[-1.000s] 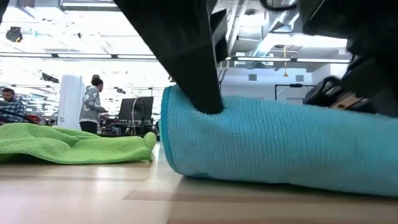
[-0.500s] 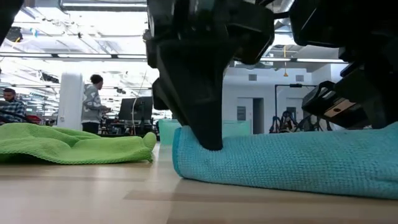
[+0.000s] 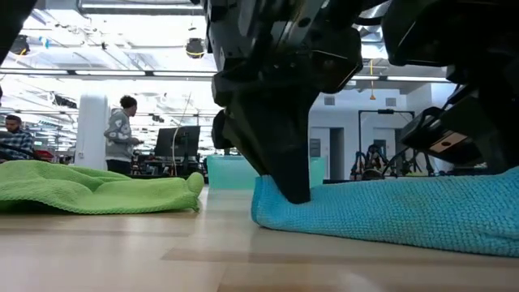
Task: Roll microfiber towels into tight, uniform cylinder then place into a basket
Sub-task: Roll the blue microfiber cloth
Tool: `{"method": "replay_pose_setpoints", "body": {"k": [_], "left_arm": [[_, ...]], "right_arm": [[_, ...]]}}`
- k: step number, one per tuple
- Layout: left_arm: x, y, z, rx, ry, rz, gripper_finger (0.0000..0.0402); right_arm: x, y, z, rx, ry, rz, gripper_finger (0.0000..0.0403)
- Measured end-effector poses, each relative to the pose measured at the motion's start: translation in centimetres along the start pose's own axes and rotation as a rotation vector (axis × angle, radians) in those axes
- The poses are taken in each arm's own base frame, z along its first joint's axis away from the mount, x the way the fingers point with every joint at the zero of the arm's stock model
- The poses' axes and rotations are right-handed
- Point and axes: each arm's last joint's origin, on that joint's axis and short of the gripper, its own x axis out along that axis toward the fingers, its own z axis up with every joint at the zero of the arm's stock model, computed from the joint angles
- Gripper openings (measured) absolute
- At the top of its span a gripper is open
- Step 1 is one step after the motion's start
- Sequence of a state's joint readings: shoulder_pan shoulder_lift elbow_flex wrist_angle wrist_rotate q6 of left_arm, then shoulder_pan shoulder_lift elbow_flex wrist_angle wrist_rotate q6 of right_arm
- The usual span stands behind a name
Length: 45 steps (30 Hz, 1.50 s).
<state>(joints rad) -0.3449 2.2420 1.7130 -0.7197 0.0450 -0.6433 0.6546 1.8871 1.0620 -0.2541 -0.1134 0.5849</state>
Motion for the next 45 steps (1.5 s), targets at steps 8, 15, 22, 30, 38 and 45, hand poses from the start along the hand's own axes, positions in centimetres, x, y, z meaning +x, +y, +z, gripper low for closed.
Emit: {"method": "replay_pose_setpoints", "body": {"k": [8,15,22,30,38,45], "left_arm": [[0.05,-0.74,-0.35,0.1,-0.019,-0.006,0.0018],[0.06,-0.92,-0.47,0.1,-0.017,-0.013,0.0021],[0.06,-0.94,-0.49,0.097,-0.016,-0.012,0.0052],[0.06,-1.02,-0.57,0.082,0.006,-0.041,0.0072],[0.06,-1.05,-0.6,0.08,0.005,-0.038,0.0099],[0.05,-1.04,-0.58,0.092,0.004,-0.039,0.0145]], "right_arm": [[-0.09,-0.32,-0.06,0.033,0.017,-0.017,0.0033],[-0.11,-0.44,-0.05,0.037,0.019,-0.019,0.0036],[-0.12,-0.71,-0.11,0.044,0.022,-0.05,0.0033],[-0.13,-0.82,-0.17,0.046,0.027,-0.062,0.0031],[-0.11,-0.81,-0.2,0.038,0.026,-0.065,0.0033],[-0.09,-0.82,-0.21,0.036,0.026,-0.066,0.0031]]}}
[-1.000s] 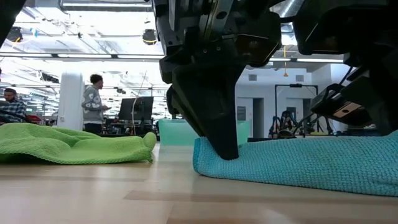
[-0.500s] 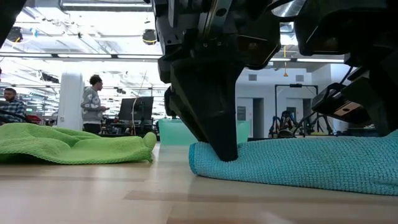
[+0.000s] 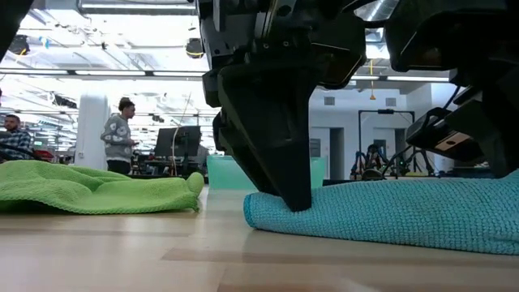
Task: Roll microfiber towels into tight, uniform cylinder then place into a basket
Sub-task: Roll the blue microfiber cloth
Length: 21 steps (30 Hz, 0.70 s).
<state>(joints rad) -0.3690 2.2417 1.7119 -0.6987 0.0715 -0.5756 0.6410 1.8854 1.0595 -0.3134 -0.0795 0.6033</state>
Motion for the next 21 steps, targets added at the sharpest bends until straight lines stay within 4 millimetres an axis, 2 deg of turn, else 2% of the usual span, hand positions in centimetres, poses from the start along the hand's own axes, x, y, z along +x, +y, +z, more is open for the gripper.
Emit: {"method": "replay_pose_setpoints", "body": {"k": [8,21], "left_arm": [[-0.2,0.1,0.1,0.027,0.033,-0.054,0.0166],[-1.7,-1.2,-0.8,0.075,-0.007,0.034,0.0166]], "right_arm": [[0.0,0.0,0.0,0.0,0.0,-0.001,0.0031],[0.0,0.0,0.0,-0.001,-0.001,0.001,0.0032]]}}
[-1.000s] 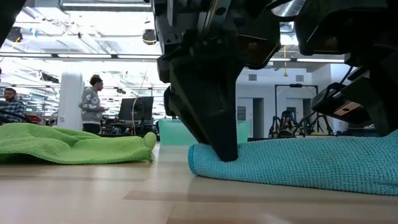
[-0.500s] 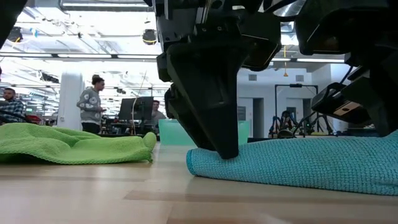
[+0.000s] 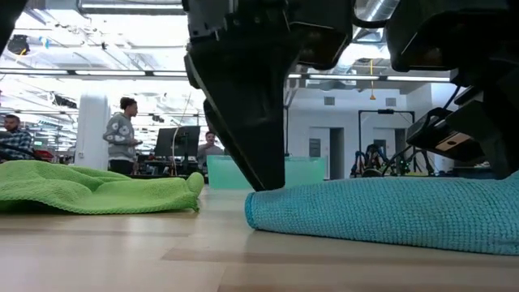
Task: Roll microfiber towels into tight, uniform cylinder then place into a basket
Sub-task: Roll the blue microfiber cloth
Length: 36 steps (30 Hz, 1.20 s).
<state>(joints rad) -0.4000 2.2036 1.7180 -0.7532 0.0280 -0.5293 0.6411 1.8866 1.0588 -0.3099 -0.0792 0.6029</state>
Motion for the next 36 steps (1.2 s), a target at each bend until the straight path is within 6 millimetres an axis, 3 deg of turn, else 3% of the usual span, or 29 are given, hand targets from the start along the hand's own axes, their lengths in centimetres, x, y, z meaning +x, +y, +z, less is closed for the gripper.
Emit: {"method": "replay_pose_setpoints", "body": {"k": [11,18,22,27,36], "left_arm": [[0.0,-3.9,-2.0,0.18,-0.1,0.083,0.0166],[-0.1,-5.8,-1.7,0.311,-0.201,-0.034,0.0166],[0.4,-6.0,-1.6,0.331,-0.19,-0.106,0.0166],[3.2,-5.1,-1.8,0.324,-0.12,-0.099,0.0166],[2.8,-4.6,-1.3,0.308,-0.153,-0.01,0.0166]], "right_arm": [[0.0,0.0,0.0,0.0,0.0,0.0,0.0033],[0.0,0.0,0.0,0.0,-0.001,0.001,0.0031],[0.0,0.0,0.0,0.0,-0.001,0.001,0.0034],[0.0,0.0,0.0,0.0,-0.002,0.002,0.0032],[0.0,0.0,0.0,0.0,-0.002,0.003,0.0033]]}}
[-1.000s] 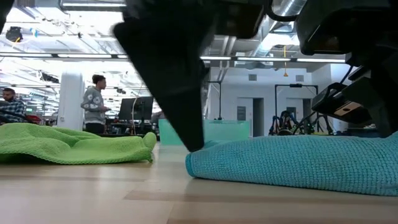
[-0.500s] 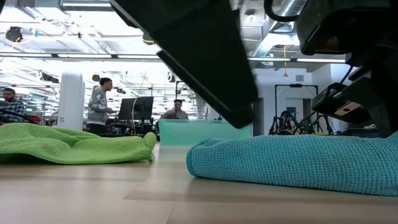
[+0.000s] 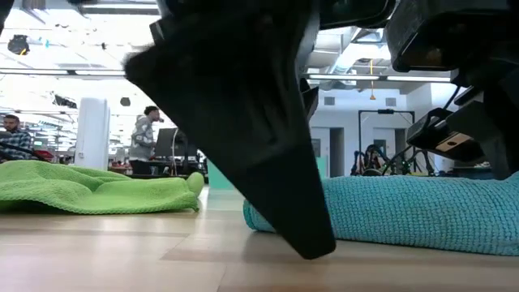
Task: Roll microfiber towels into tight, uniform cylinder then place into a basket
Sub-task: Roll the blue microfiber cloth
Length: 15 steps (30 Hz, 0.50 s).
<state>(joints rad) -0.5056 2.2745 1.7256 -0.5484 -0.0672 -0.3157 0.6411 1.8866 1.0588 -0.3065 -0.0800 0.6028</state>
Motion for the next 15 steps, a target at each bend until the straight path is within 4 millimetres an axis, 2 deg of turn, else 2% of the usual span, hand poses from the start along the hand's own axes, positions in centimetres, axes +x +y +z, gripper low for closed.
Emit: {"method": "replay_pose_setpoints", "body": {"k": [15], "left_arm": [[-1.3,-0.6,1.0,0.058,-0.051,0.15,0.0166]], "right_arm": [[0.0,0.0,0.0,0.0,0.0,0.0,0.0032]]}}
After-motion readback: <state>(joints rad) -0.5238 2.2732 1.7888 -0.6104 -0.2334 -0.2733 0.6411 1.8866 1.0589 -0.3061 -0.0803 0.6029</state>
